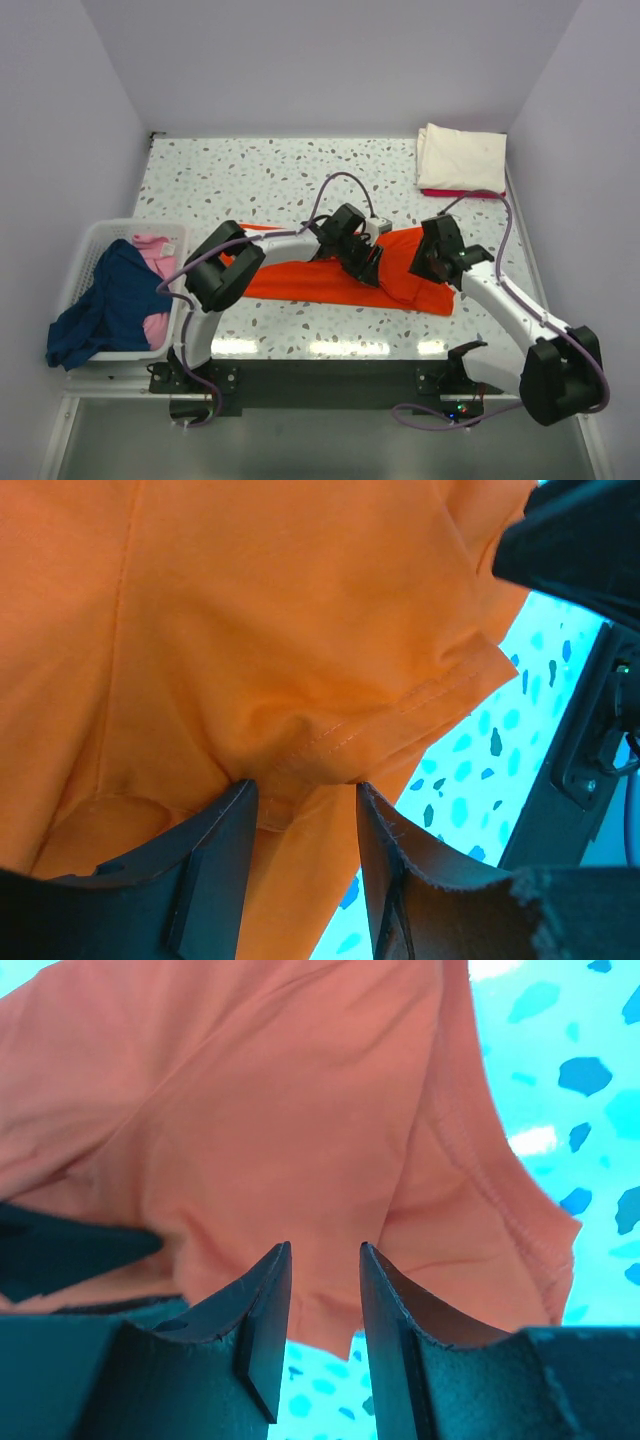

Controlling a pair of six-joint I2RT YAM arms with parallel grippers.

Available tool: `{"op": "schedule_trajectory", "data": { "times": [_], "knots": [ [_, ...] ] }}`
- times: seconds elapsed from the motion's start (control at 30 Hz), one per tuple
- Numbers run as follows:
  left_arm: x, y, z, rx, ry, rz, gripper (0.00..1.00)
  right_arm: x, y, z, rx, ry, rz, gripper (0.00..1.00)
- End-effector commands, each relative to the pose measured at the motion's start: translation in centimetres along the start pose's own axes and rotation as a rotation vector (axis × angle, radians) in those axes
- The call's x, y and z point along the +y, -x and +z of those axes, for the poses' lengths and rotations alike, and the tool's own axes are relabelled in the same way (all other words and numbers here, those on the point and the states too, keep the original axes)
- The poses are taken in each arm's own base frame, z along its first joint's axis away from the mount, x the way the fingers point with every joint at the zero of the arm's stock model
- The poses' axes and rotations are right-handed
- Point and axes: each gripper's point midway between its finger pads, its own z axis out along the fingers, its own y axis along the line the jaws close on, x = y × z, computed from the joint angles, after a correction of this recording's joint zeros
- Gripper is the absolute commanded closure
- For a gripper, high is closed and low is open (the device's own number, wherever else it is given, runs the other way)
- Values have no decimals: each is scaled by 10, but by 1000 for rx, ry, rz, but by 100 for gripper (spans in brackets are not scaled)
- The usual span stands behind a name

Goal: Fold and stack the t-shirts
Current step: Fold the tshirt

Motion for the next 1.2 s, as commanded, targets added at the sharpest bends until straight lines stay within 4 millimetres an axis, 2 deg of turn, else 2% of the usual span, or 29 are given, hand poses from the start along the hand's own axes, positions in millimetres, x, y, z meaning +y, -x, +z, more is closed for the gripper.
{"op": "schedule_trajectory", "data": {
  "times": [0.0, 0.13, 0.23, 0.3, 0.33, 0.43, 0.63, 0.73, 0.77, 0.87, 1.03, 1.17],
  "knots": [
    [4, 1, -16, 5, 72, 26, 51, -2, 31, 8, -82, -55, 13, 63],
    [13, -3, -17, 25, 123, 11, 52, -15, 45, 35, -55, -75, 72, 63],
    [11, -1, -18, 21, 121, -1, 52, -24, 60, 47, -63, -82, 122, 62],
    [8, 2, -19, 15, 110, -3, 52, -24, 67, 60, -54, -79, 133, 62],
    [6, 2, -20, 17, 106, -7, 52, -21, 79, 62, -79, -72, 144, 62],
    [0, 11, -26, -6, 98, 4, 51, -18, 88, 75, -79, -74, 153, 62],
    [-12, 27, -40, -46, 89, 39, 49, -13, 92, 95, -69, -70, 173, 64],
    [-11, 27, -41, -38, 95, 38, 49, -15, 91, 98, -59, -76, 178, 73],
    [-11, 26, -42, -37, 98, 37, 49, -15, 92, 98, -62, -74, 178, 83],
    [-10, 25, -42, -35, 102, 35, 49, -17, 99, 89, -78, -85, 171, 93],
    [-7, 22, -39, -26, 109, 25, 50, -22, 115, 70, -124, -115, 144, 97],
    [-7, 23, -39, -31, 110, 24, 50, -26, 121, 70, -132, -135, 131, 98]
  ]
}}
